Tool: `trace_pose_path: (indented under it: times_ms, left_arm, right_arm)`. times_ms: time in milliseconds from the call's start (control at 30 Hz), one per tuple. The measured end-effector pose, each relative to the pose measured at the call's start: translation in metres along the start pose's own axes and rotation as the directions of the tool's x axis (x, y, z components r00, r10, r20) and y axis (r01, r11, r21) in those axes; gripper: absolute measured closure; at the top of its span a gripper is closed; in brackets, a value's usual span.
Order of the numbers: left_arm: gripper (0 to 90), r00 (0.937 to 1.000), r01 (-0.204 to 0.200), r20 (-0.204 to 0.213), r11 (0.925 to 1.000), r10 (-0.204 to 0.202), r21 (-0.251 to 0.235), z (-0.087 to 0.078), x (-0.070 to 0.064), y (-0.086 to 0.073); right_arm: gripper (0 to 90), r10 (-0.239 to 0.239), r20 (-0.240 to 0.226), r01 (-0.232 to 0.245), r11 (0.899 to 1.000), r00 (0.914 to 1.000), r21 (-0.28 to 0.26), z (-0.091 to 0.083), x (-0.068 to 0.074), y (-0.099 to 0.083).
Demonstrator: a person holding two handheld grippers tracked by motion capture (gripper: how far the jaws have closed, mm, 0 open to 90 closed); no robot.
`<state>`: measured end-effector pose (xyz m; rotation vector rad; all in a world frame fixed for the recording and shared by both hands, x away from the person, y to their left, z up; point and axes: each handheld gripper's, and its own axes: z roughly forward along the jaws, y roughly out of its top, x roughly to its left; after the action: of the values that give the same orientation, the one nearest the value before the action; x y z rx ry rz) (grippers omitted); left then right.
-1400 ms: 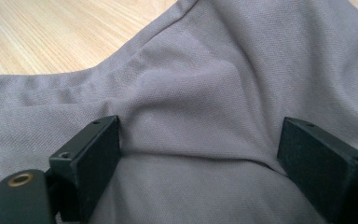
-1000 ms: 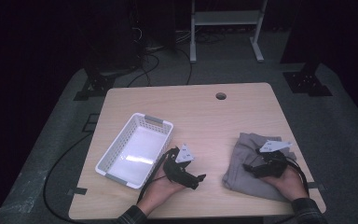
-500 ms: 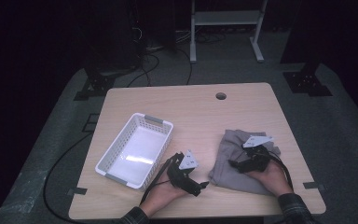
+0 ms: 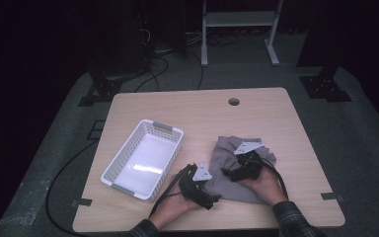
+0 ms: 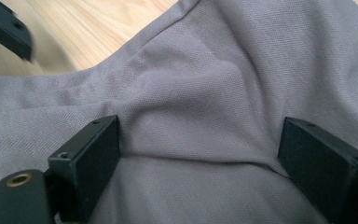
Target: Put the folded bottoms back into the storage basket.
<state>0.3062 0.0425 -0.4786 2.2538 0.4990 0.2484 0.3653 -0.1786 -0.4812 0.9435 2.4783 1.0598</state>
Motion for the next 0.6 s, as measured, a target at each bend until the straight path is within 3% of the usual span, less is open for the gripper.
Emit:
trace_pose_path:
  times_ms: [167, 467, 600]
  left_arm:
    - [0.0, 1.0, 0.0, -0.003, 1.0, 0.0, 0.006, 0.001, 0.001, 0.0]
    - [0.0, 0.9998, -0.022, 0.001, 0.9984, 0.022, 0.053, 0.01, 0.0, 0.0]
    - [0.0, 0.9999, -0.014, 0.011, 0.9981, 0.013, 0.06, 0.011, 0.001, 0.001]
  right_arm:
    - [12.0, -0.01, -0.011, 0.01, 1.0, 0.9999, 0.003, 0.004, 0.007, 0.004]
    - [12.0, -0.007, -0.01, 0.007, 1.0, 0.9999, 0.001, 0.004, 0.008, 0.004]
    - [12.1, -0.008, -0.01, 0.008, 1.0, 0.9999, -0.001, 0.004, 0.008, 0.004]
